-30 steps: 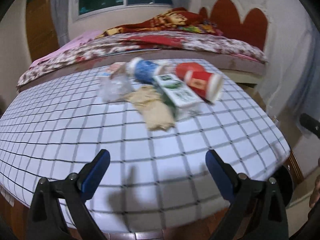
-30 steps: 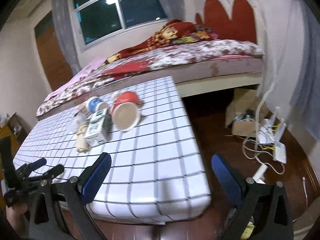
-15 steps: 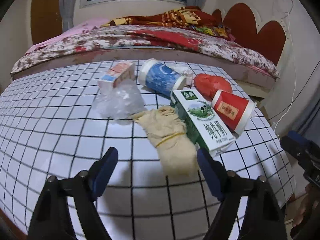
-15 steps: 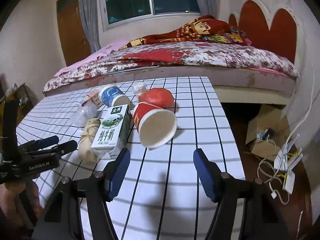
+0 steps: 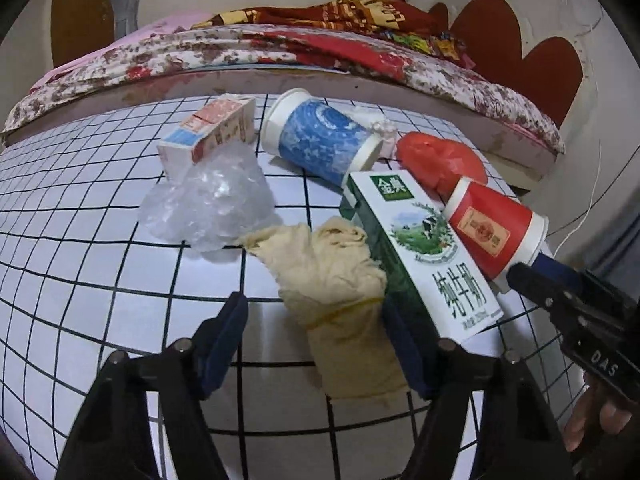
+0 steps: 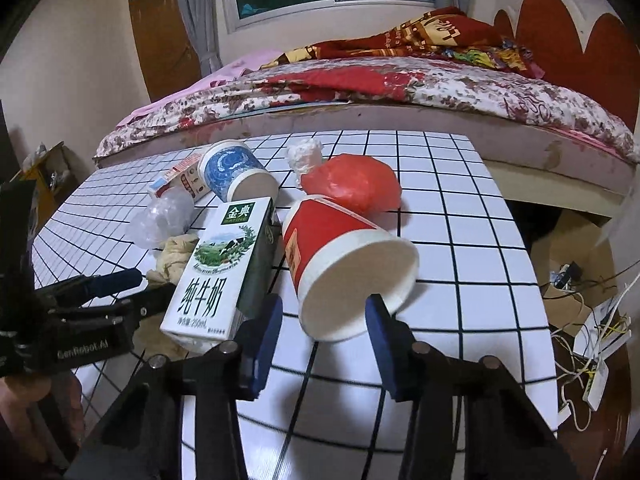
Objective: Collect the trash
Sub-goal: 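Grasp the red paper cup with the right tool while the left tool grasps the beige cloth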
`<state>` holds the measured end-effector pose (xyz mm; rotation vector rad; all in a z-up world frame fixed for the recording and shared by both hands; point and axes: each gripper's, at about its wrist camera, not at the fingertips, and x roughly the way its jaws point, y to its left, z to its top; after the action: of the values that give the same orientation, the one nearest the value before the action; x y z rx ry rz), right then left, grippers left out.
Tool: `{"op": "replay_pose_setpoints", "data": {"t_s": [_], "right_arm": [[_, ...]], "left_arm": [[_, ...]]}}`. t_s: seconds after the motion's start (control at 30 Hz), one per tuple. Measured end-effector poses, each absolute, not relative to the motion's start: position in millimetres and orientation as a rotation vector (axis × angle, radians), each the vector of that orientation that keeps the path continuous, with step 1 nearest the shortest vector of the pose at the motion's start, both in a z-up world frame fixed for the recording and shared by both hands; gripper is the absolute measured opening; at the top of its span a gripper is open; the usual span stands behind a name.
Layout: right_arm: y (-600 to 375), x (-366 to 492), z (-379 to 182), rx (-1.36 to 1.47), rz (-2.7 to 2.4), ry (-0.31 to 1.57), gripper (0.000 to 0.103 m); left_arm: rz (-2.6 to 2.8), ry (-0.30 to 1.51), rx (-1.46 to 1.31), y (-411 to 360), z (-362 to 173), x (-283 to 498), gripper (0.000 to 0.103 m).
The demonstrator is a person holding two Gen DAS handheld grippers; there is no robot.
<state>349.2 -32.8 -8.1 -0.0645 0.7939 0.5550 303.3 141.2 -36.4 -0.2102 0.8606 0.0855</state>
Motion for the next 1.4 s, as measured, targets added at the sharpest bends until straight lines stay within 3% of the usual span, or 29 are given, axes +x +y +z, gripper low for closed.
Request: {"op": "replay_pose_setpoints", "data": {"t_s": [0.17,0.27,0.33,0.43,0.5,0.93,1.4], "right_arm": [[-30.5,357.6,-12.1,-0.058,0.568,0.805,0.037],[-29.7,360.3,-14.0,-0.045,0.574,0.812,0.03],[-27.3,360.4,-14.3,-0.036,0.58,0.81,0.021],[-21.7,358.5,-15.9,-0.044,0.596,0.816,0.013],[-19.9,356.2,-16.0,-0.046,0.608,0.815,0.003],[-48.1,298.3,25.5,-0.09,0.627,0.687,0.003],[-137.1,224.6,54.7,-0.126,0.469,0.614,0.003]], "left_arm": [[0.078,0.871,-0.188,134.9,-36.3,310.1,0.067],[0.053,0.89,-0.195,131.8,-39.5,313.9,0.054],[0.03,0.892,-0.205,130.5,-39.7,314.5,0.039],[-0.003,0.883,-0.221,130.6,-37.6,311.0,0.027],[-0.014,0.868,-0.232,134.8,-34.7,305.6,0.023],[-0.012,0.726,-0.189,138.5,-5.4,240.2,0.022],[-0.092,0.626,-0.077,67.5,21.1,186.5,0.022]]}}
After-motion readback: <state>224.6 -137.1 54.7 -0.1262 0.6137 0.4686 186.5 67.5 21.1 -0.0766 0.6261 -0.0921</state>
